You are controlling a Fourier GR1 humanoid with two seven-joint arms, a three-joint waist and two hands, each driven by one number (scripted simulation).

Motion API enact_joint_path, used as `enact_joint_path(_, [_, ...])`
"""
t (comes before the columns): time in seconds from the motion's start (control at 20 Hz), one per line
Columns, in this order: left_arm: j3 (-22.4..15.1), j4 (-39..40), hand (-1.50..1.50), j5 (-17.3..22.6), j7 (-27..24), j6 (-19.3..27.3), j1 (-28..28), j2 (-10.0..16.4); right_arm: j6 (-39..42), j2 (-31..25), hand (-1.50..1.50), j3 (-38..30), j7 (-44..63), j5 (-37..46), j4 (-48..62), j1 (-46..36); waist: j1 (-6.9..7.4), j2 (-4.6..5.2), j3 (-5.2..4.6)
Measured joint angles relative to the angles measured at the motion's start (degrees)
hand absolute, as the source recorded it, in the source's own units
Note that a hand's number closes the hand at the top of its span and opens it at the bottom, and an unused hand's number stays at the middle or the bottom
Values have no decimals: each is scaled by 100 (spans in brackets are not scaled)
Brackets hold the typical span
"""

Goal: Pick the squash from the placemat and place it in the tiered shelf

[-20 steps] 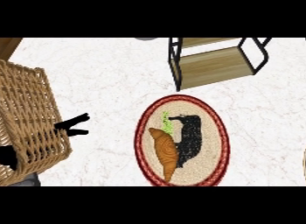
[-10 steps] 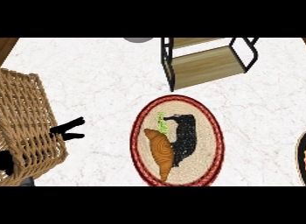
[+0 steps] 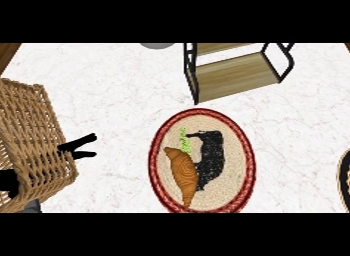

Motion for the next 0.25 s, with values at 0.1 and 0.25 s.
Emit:
enact_joint_path(0.1, [-10,-23,0,-13,-11,-38,2,-8,244,-131,-150,-18,-143,-12,46,135,21,-2,-1])
enact_joint_path(0.25, [-62,13,0,-21,-7,32,-3,23,564,-333,-150,3,-236,16,111,273,30,-2,-5])
